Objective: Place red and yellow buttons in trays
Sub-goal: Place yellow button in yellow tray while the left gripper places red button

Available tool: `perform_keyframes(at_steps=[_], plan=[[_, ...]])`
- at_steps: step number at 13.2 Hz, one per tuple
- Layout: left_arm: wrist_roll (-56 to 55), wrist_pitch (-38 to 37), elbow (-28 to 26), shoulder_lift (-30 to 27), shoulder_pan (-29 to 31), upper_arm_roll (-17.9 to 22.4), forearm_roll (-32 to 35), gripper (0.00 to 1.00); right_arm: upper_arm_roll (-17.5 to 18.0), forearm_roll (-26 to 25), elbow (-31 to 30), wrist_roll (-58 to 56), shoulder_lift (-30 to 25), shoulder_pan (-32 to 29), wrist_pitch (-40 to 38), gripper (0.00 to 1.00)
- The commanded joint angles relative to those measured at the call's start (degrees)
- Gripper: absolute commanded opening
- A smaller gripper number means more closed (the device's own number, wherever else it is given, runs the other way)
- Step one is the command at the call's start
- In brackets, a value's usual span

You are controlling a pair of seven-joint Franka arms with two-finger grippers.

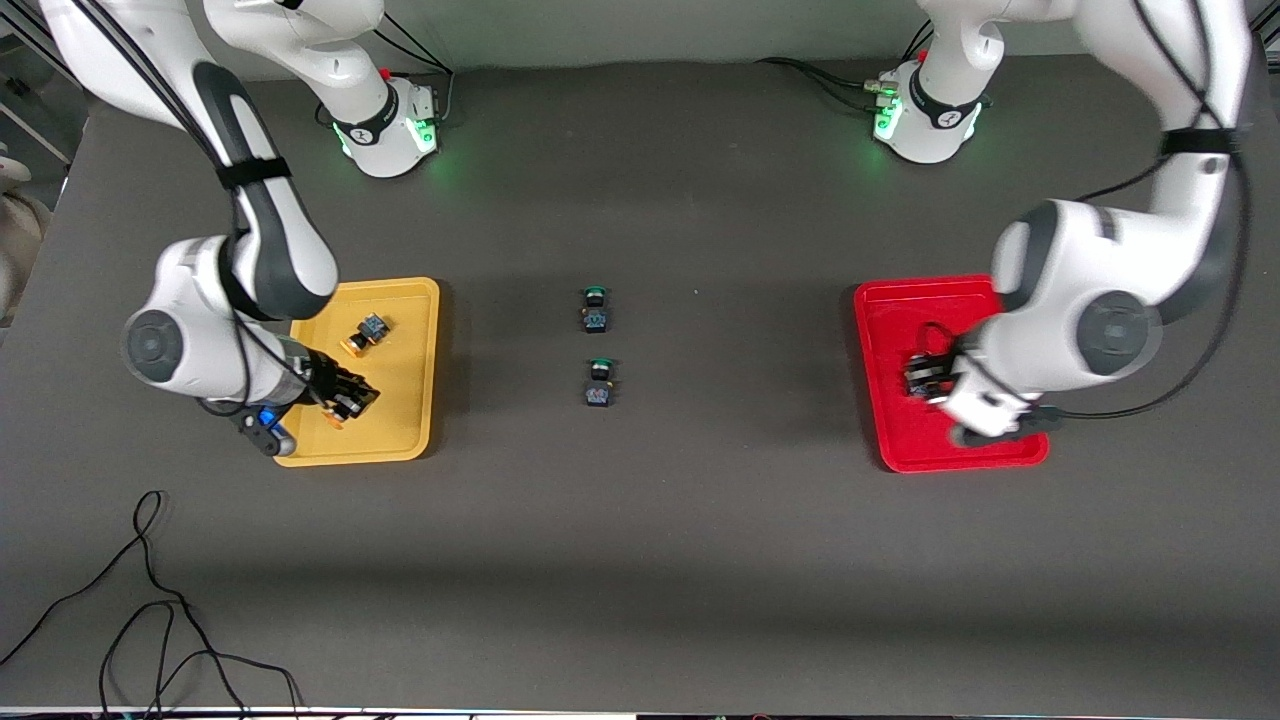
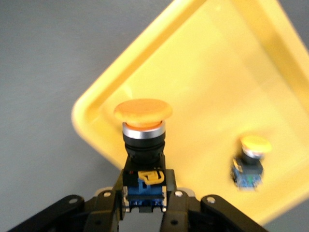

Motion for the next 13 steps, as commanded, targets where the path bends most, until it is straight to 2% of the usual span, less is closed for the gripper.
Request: perform_keyframes(at_steps=[1,4,5,6,7,8,9,11,13], plan=[[11.29,6.26,-8.38,-1.38,5.73,-0.73,3.47,0.03,-0.48,1.62,-5.49,-2.87,0.36,0.83,6.84,0.04],[15.98,24.16,-19.62,0.28,9.60,-0.73,6.01,0.03,-2.84,1.62,-5.49,-7.78,0.98,0.66,7.55,0.06],[16.07,28.23,-21.31,1.50,9.61,-0.65,6.81,0.04,-3.20,1.71,-5.32,-8.75,1.85,0.57,7.81,0.07],[16.07,28.97,-21.41,2.39,9.61,-0.65,7.08,0.06,-3.21,1.97,-5.14,-8.85,2.64,0.57,8.60,0.08],[16.15,29.15,-21.42,2.57,9.61,-0.65,7.17,0.13,-3.21,2.15,-5.05,-8.85,3.52,0.57,10.17,0.10],[16.85,28.98,-21.15,2.92,9.61,-0.65,7.34,0.61,-3.21,2.24,-4.44,-8.85,4.66,0.57,11.23,0.10],[17.81,28.37,-20.63,3.01,9.61,-0.73,7.52,0.99,-3.12,2.41,-3.65,-8.76,5.37,0.66,11.33,0.11],[18.18,24.08,-18.79,1.35,9.70,-0.65,7.43,1.00,-3.12,2.59,-3.21,-8.76,5.64,0.66,11.15,0.19],[18.26,14.52,-14.06,-2.24,9.96,-0.65,7.43,1.00,-3.12,2.59,-3.21,-8.76,5.64,0.66,11.07,0.27]])
